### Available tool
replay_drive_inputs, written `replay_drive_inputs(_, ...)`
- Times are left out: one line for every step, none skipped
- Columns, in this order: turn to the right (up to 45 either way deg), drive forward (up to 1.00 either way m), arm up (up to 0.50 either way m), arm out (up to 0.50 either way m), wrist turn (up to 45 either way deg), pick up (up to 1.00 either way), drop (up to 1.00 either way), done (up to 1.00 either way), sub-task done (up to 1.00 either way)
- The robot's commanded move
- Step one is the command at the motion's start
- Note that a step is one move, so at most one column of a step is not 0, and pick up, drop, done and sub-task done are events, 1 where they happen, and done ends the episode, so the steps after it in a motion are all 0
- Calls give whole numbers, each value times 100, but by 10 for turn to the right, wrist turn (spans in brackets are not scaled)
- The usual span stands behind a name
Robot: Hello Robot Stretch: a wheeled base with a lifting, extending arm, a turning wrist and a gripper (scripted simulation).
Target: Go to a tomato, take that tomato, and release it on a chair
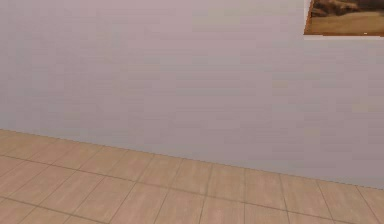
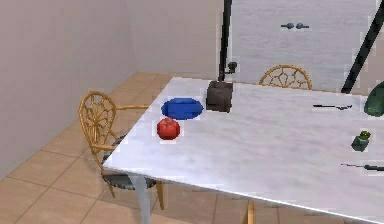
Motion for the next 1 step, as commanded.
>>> replay_drive_inputs(0,0,50,0,0,0,0,0,0)
